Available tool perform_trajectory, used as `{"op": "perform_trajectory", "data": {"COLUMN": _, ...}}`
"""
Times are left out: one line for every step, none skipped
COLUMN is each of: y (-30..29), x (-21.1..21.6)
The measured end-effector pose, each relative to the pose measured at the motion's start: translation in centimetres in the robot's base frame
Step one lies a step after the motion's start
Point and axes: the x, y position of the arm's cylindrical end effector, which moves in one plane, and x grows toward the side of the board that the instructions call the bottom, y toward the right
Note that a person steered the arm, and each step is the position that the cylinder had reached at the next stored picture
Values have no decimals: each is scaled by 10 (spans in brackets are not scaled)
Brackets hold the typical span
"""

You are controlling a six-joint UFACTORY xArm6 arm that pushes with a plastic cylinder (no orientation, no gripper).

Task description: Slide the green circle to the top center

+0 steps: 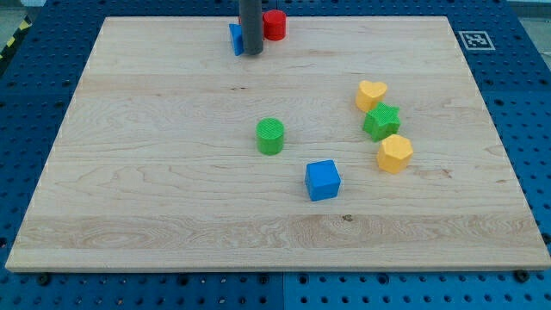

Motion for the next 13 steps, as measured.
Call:
{"op": "perform_trajectory", "data": {"y": -14, "x": 35}}
{"op": "perform_trajectory", "data": {"y": -40, "x": 92}}
{"op": "perform_trajectory", "data": {"y": -46, "x": 169}}
{"op": "perform_trajectory", "data": {"y": -33, "x": 238}}
{"op": "perform_trajectory", "data": {"y": 3, "x": 246}}
{"op": "perform_trajectory", "data": {"y": 8, "x": 237}}
{"op": "perform_trajectory", "data": {"y": 8, "x": 212}}
{"op": "perform_trajectory", "data": {"y": 8, "x": 191}}
{"op": "perform_trajectory", "data": {"y": 19, "x": 182}}
{"op": "perform_trajectory", "data": {"y": 45, "x": 187}}
{"op": "perform_trajectory", "data": {"y": 59, "x": 181}}
{"op": "perform_trajectory", "data": {"y": 59, "x": 160}}
{"op": "perform_trajectory", "data": {"y": 60, "x": 139}}
